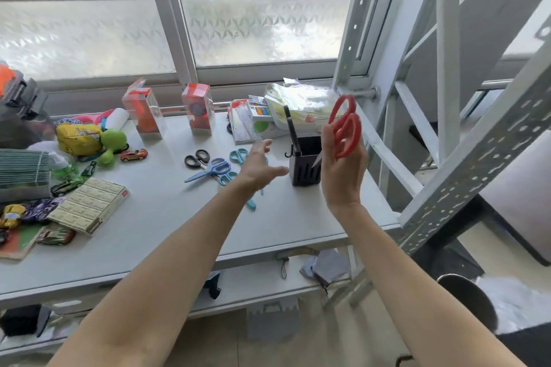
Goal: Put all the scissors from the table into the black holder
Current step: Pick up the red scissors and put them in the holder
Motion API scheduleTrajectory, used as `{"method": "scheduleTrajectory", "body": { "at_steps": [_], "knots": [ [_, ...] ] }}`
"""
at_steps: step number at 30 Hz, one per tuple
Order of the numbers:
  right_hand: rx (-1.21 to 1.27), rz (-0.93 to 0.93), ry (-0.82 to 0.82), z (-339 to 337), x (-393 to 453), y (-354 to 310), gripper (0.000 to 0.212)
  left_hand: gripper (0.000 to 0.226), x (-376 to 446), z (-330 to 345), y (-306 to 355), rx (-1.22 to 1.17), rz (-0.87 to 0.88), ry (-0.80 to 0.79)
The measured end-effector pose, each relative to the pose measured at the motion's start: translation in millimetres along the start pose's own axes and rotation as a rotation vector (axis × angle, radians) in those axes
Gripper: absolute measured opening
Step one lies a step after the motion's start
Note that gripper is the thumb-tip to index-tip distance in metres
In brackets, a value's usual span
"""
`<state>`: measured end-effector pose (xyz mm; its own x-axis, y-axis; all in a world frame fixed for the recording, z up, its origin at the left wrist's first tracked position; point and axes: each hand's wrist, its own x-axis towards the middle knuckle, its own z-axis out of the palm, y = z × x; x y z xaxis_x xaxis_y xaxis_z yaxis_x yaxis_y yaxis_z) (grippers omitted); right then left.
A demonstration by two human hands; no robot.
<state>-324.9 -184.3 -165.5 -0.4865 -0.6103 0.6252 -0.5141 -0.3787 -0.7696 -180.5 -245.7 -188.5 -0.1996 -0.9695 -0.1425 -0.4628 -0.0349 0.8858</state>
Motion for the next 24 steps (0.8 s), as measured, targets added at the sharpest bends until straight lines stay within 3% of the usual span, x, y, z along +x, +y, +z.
{"method": "scheduleTrajectory", "body": {
  "at_steps": [2,5,15,19,24],
  "knots": [
    [0.015,0.072,0.014,2,21,11,0.028,0.096,9,9,5,0.005,0.025,-0.046],
    [-0.113,0.144,-0.092,8,43,28,0.037,0.103,22,17,10,0.045,0.062,-0.076],
    [-0.432,0.043,-0.478,24,45,45,0.038,0.065,34,26,12,-0.037,0.068,-0.124],
    [-0.605,-0.021,-0.541,28,39,43,0.045,0.065,34,27,12,-0.065,0.079,-0.122],
    [-0.535,0.025,-0.512,26,38,37,0.056,0.064,35,27,10,-0.081,0.068,-0.125]
  ]
}}
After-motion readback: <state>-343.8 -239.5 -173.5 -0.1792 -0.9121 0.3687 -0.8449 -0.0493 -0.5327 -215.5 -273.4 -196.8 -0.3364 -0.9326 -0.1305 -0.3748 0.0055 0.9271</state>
